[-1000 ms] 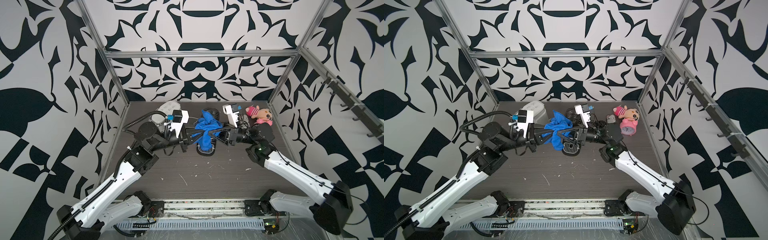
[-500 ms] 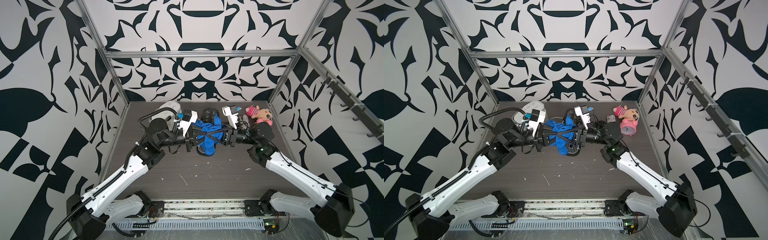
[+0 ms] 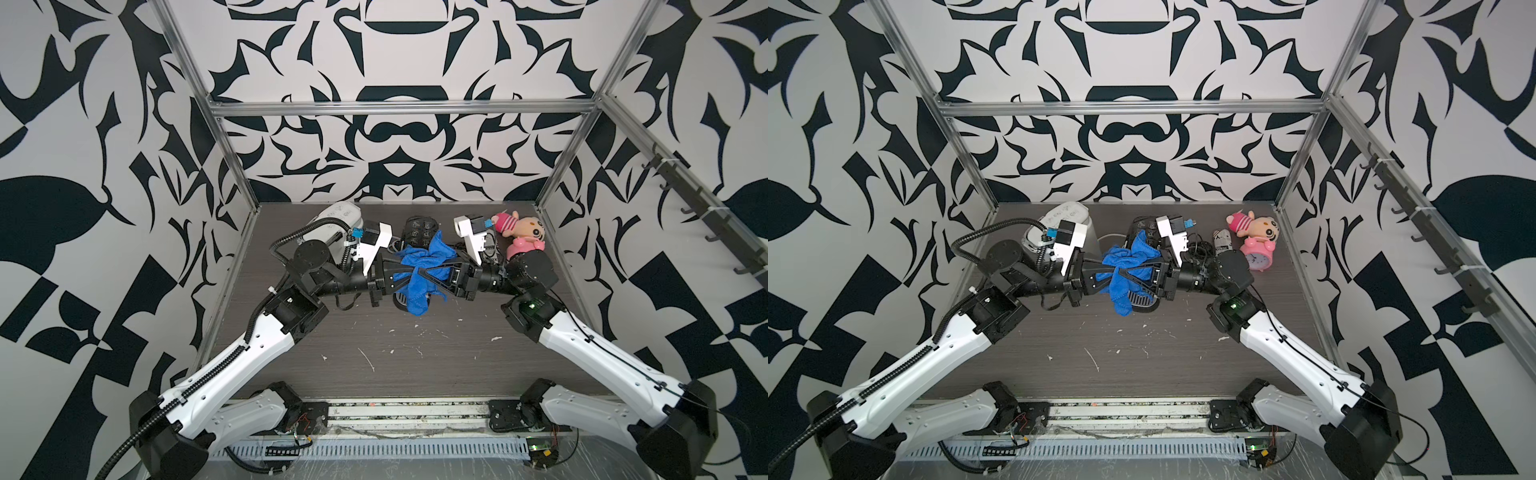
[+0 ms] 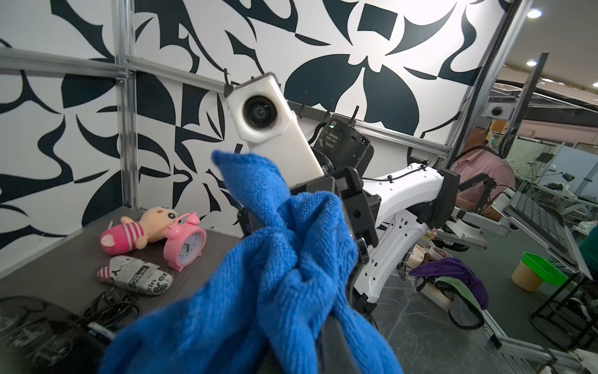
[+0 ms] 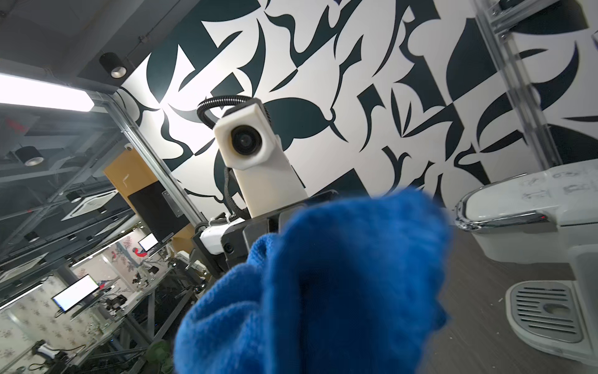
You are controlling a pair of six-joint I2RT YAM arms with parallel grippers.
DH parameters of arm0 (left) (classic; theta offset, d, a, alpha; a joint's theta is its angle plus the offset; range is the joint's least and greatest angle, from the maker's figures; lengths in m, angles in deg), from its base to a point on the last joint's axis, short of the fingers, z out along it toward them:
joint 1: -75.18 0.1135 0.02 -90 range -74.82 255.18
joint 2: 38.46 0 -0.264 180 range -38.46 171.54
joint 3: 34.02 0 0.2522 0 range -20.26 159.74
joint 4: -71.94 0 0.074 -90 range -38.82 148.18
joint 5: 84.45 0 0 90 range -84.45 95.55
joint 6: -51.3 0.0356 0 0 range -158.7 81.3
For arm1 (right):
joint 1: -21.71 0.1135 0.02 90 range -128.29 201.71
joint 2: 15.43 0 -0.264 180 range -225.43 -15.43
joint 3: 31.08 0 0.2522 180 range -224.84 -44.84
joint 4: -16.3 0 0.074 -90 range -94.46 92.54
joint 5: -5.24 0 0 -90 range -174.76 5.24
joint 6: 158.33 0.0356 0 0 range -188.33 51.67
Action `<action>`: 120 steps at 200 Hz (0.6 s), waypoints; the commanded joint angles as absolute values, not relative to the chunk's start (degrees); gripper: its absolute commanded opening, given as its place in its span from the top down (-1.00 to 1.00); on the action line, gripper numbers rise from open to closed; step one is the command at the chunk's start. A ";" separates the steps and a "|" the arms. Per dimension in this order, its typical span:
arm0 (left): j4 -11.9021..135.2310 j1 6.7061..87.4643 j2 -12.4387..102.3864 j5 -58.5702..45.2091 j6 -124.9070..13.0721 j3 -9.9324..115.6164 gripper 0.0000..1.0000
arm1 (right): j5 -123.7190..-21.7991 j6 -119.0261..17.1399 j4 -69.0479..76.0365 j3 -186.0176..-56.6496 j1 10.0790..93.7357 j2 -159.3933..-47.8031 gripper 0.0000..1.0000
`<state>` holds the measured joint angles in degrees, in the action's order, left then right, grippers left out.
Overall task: Wipe the surface of a coffee machine
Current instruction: Adjust the cleaning item.
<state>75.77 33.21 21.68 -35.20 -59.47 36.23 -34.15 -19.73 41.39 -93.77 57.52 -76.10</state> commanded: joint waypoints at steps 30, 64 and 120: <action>74.16 33.26 20.34 -33.04 -53.85 35.35 0.85 | -37.12 -20.83 38.84 -93.59 57.10 -72.18 1.00; 74.39 33.26 17.58 -29.92 -53.20 33.19 0.67 | -38.02 -23.73 33.02 -94.26 56.95 -70.19 0.88; 74.89 33.26 19.87 -37.29 -55.74 34.98 1.00 | -33.04 -14.94 45.24 -94.58 56.96 -73.50 -0.05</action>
